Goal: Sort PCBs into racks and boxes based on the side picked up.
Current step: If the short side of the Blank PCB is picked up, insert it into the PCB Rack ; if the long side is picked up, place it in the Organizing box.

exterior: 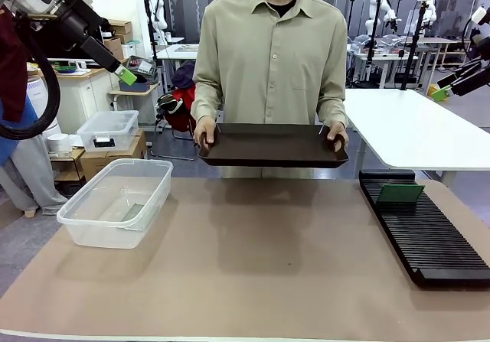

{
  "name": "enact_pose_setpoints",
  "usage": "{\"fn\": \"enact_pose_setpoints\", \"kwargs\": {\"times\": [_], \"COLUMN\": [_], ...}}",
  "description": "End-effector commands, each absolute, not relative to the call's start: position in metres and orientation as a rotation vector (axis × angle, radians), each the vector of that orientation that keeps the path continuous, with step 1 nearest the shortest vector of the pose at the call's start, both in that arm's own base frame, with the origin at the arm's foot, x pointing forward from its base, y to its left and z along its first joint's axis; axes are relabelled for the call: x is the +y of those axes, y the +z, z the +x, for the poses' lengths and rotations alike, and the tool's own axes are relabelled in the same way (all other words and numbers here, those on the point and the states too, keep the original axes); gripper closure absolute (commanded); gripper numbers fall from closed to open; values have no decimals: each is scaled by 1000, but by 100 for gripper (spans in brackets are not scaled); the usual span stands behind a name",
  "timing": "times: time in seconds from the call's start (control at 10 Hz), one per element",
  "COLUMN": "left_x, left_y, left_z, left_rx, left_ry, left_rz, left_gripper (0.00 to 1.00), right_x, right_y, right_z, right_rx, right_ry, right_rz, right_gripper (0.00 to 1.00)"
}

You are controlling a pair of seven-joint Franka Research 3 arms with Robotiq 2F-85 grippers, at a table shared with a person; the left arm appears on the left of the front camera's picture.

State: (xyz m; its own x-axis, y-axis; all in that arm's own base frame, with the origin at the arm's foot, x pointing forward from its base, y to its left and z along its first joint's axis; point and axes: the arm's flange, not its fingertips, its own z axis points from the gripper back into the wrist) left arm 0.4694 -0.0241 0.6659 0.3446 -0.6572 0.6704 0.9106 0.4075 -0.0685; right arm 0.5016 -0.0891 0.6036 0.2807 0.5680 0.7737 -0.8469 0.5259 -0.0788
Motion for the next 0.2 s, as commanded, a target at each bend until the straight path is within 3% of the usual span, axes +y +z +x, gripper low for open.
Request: {"fn": "enact_pose_setpoints", "kwargs": {"times": [0.0,0.1], "left_x": [-25,-25], "left_y": [666,666], "left_z": [468,468], "left_rx": [-613,-613], "left_ry": [-1069,-1069], "left_rz": [-491,-491], "left_gripper": [0,0], "right_x": [-88,-88], "right_y": [603,603], "right_z": [501,501], "right_rx": [-845,-845], "right_ry": [982,982], "right_rz": [387,387], "right_gripper": [0,0]}}
